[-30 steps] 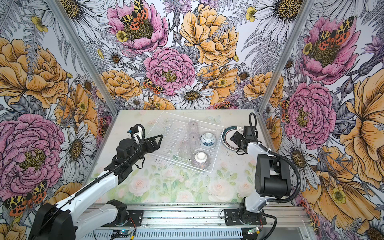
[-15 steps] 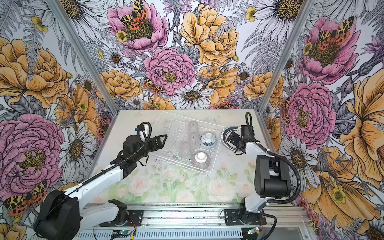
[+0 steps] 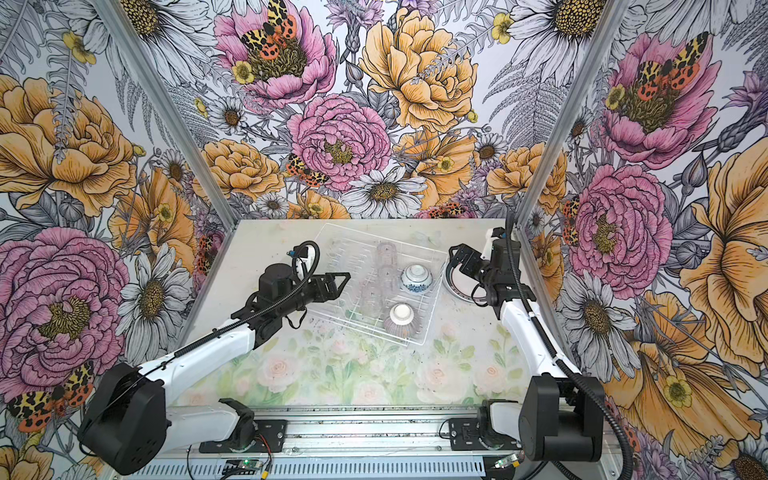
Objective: Unload the mixed dishes from the dish rack
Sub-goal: 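Open and raise the right gripper while the left gripper moves toward the rack, then lower the left gripper into the rack and grasp a clear glass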
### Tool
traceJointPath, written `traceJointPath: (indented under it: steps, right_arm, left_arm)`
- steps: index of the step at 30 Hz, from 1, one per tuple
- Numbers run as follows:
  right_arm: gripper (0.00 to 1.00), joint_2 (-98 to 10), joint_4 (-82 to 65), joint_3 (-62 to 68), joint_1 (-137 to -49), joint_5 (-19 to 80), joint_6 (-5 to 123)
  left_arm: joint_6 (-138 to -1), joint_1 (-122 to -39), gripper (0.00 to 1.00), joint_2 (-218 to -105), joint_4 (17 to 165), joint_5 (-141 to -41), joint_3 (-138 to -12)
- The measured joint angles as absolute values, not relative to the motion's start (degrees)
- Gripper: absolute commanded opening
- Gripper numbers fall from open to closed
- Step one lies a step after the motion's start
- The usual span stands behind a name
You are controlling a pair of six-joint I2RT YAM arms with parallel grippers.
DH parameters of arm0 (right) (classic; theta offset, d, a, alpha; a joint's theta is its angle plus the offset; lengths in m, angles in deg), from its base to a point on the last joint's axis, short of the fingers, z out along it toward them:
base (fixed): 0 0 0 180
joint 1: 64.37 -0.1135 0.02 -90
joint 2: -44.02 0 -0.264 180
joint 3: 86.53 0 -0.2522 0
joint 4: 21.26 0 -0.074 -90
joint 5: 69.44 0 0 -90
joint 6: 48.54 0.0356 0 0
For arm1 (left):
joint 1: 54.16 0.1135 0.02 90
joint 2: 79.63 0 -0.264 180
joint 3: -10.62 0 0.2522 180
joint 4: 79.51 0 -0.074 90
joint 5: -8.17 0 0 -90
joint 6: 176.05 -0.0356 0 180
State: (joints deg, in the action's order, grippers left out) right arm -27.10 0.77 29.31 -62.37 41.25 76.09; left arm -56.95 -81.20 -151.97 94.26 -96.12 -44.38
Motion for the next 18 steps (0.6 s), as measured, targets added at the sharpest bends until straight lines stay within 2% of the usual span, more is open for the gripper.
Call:
traceJointPath:
  steps: [6, 12, 18]
  right_arm:
    - [1.0, -25.41, -3.36, 35.39, -63.61, 46.26, 78.54]
    - [0.99, -25.04, -6.59, 36.15, -63.61, 47.35, 80.59]
    - [1.0, -23.67, -10.61, 37.34, -63.72, 47.39, 82.56]
  left_arm:
    - [-58.92, -83.96, 0.99, -152.28, 89.89, -95.94, -46.76]
    - [-61.34, -87.94, 0.99, -152.87, 85.37, -94.52, -49.23]
    - [-62.35, -90.06, 0.99, -158.35, 83.46, -94.59, -52.07]
